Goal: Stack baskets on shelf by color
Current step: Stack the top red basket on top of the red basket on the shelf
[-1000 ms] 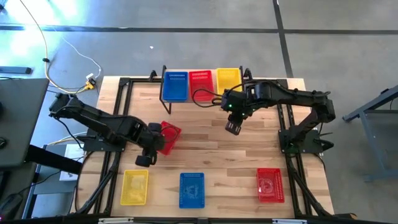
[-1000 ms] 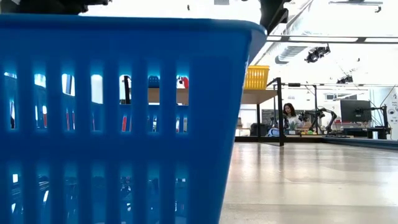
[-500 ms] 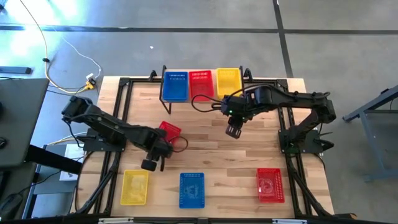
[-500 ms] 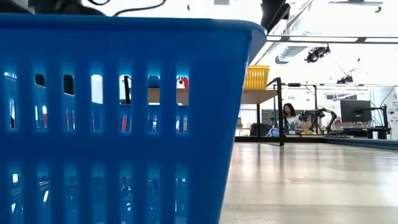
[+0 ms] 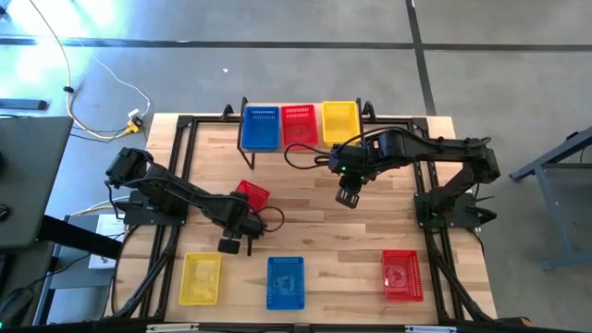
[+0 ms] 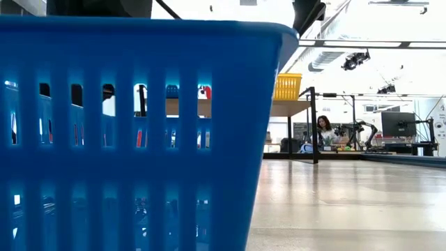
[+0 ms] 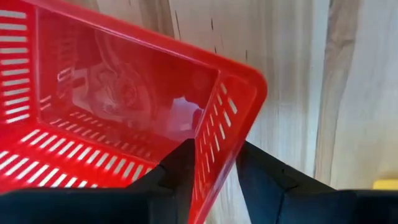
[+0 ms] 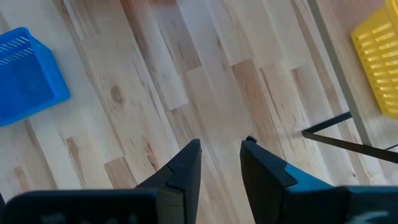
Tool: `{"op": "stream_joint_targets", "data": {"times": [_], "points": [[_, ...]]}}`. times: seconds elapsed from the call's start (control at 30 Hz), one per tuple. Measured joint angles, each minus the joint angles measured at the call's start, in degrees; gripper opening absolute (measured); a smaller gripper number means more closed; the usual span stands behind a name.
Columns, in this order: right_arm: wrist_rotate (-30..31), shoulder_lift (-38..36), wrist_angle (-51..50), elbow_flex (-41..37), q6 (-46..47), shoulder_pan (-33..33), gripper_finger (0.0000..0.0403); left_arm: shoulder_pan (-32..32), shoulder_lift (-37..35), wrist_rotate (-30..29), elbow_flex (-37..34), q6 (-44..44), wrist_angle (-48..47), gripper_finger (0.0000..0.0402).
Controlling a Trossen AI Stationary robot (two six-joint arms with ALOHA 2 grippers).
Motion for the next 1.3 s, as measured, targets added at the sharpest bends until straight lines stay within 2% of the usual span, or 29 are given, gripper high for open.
{"op": "stream_joint_targets", "data": {"times": [0.2,0.27,0.4,0.6,0.8,1.03,1.3], "points": [[0.0,0.0,0.1,0.0,0.0,0.0,0.0099,0.0,0.2,1.5,0.1,-4.0,0.3,0.0023],[0.0,0.0,0.1,0.0,0.0,0.0,0.0099,0.0,-0.4,2.4,0.6,-6.3,-0.2,0.0008],[0.1,0.0,0.1,0.0,1.9,0.0,0.0099,0.0,-2.0,2.9,3.8,-9.7,-0.2,0.0008],[3.3,0.0,0.0,0.0,5.6,0.0,0.0099,0.2,-4.0,2.1,12.4,-12.2,-0.1,0.0004],[6.9,0.0,-0.1,0.0,11.9,0.0,0.0099,0.9,-4.4,-2.6,21.9,-12.2,-0.6,0.0002],[12.6,0.0,-0.1,0.0,20.3,0.0,0.0099,4.4,-4.4,-9.3,31.5,-8.0,-0.6,0.0002],[13.3,0.0,-0.1,0.0,22.9,0.0,0.0099,11.1,-4.4,-13.5,38.4,0.0,0.5,0.0001]]}}
